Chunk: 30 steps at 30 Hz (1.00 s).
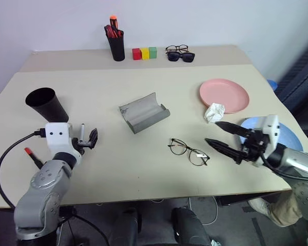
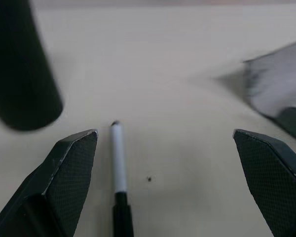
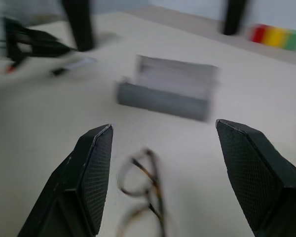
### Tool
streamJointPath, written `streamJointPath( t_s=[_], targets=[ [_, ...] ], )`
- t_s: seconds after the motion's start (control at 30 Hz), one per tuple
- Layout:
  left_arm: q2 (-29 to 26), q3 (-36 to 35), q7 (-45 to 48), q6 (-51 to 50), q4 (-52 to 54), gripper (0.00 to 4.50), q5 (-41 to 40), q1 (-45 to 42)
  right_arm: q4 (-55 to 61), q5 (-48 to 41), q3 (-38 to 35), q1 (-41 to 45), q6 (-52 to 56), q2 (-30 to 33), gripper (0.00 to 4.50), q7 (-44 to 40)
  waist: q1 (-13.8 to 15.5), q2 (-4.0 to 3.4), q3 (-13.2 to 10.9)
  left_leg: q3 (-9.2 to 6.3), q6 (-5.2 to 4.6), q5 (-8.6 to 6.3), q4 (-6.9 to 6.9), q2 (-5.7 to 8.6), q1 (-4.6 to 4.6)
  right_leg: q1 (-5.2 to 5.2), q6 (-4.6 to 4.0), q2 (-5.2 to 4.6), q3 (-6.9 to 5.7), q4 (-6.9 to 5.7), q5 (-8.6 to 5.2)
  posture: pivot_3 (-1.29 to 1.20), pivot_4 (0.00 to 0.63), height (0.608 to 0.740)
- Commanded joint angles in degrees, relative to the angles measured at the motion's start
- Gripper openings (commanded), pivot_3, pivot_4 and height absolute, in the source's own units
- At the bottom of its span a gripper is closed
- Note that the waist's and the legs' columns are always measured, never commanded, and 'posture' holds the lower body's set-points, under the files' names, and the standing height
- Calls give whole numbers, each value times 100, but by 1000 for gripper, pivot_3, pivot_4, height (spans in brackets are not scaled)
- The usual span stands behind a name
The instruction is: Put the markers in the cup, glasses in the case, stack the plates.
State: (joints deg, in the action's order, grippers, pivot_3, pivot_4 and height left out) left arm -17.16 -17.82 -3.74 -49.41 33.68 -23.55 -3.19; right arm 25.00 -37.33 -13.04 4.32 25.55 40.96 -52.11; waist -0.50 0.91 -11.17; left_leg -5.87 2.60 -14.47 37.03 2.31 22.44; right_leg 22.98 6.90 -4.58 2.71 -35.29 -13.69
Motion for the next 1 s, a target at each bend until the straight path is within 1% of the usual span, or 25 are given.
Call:
streamJointPath(
  t_s=[0.03, 0.13, 0.23, 0.27, 0.43, 0.5, 0.57, 0.6, 0.67, 0.7, 0.73, 0.83, 0.87, 1.0],
  targets=[
    [90, -275, -541, -595, -231, 4500, 174, -597, -186, -115, 240, 369, -133, -10, 3380, -414, 2, 7, -1, -4, 0, 0, 2, 2, 0, -3, 0, 0, -4, 0, 1, 0, 150, 740],
    [241, -402, -780, -1208, -437, 4500, 142, -1077, -342, -176, 409, 598, -183, -85, 3380, -667, -11, 8, -1, -10, 0, 0, 5, 5, -4, -10, 0, 1, -10, 0, 2, 0, 150, 740],
    [150, -233, -869, -1597, -716, 4500, 361, -1439, -445, -225, 526, 791, -180, -232, 3380, -739, -21, 10, -2, -11, 0, 0, 1, 7, -3, -8, 14, 1, -11, 0, 11, 0, 150, 740],
    [245, -367, -967, -1763, -838, 4500, 371, -1621, -478, -157, 595, 842, -215, -284, 3380, -731, -22, 10, -2, -12, 1, 0, 0, 7, -3, -6, 14, 2, -11, 0, 11, 0, 150, 740],
    [381, -479, -1234, -2375, -1408, 4500, 673, -2209, -545, -2, 755, 933, -347, -455, 3380, -668, -18, 11, -2, -15, 2, 1, -1, 8, -3, -5, 17, 2, -13, -2, 12, 0, 150, 740],
    [457, -658, -1313, -2871, -1809, 4500, 777, -2520, -573, 42, 755, 970, -408, -505, 3380, -613, -18, 11, -2, -15, 3, 1, 0, 9, -3, -5, 18, 2, -13, -2, 13, 0, 150, 740],
    [493, -803, -1316, -3133, -2066, 3991, 858, -2721, -576, 58, 735, 998, -427, -538, 3477, -555, -20, 11, -2, -16, 4, 2, 0, 11, -3, -4, 18, 2, -14, -5, 13, 0, 150, 740],
    [512, -912, -1357, -3264, -2180, 3651, 935, -2835, -575, 59, 711, 1007, -428, -545, 3477, -529, -21, 10, -2, -17, 6, 3, 1, 11, -3, -4, 18, 2, -15, -7, 13, 0, 150, 740],
    [545, -1108, -1432, -3416, -2346, 2634, 1086, -2995, -574, 73, 675, 1008, -433, -546, 3477, -488, -29, 10, -2, -19, 8, 4, 0, 11, -5, -5, 19, 2, -16, -9, 13, 0, 150, 740],
    [505, -1125, -1406, -3443, -2439, 2219, 1137, -3017, -572, 63, 648, 1007, -431, -554, 3477, -450, -43, 9, -2, -19, 8, 4, 0, 11, -6, -5, 19, 2, -16, -11, 13, 0, 150, 740],
    [491, -1169, -1368, -3484, -2517, 1608, 1169, -3037, -569, 51, 632, 1006, -426, -561, 3477, -415, -53, 9, -1, -19, 9, 4, -1, 11, -7, -4, 20, 2, -15, -14, 14, 0, 150, 740],
    [494, -1274, -1270, -3476, -2589, 104, 1233, -3074, -544, 57, 638, 978, -436, -569, 3477, -364, -53, 0, 4, -19, 13, 6, -5, 10, -13, -3, 21, 2, -15, -22, 14, 0, 150, 740],
    [508, -1301, -1254, -3478, -2560, 42, 1250, -3089, -530, 69, 657, 981, -430, -580, 3477, -340, -51, -1, 5, -19, 15, 7, -5, 10, -14, -3, 21, 2, -15, -25, 14, 0, 150, 740],
    [598, -1379, -987, -3653, -2232, 42, 1111, -3099, -536, 94, 731, 1088, -382, -630, 3477, -236, -56, -1, 5, -18, 18, 9, -4, 10, -15, -4, 21, 2, -14, -25, 14, 0, 150, 740]
  ],
)
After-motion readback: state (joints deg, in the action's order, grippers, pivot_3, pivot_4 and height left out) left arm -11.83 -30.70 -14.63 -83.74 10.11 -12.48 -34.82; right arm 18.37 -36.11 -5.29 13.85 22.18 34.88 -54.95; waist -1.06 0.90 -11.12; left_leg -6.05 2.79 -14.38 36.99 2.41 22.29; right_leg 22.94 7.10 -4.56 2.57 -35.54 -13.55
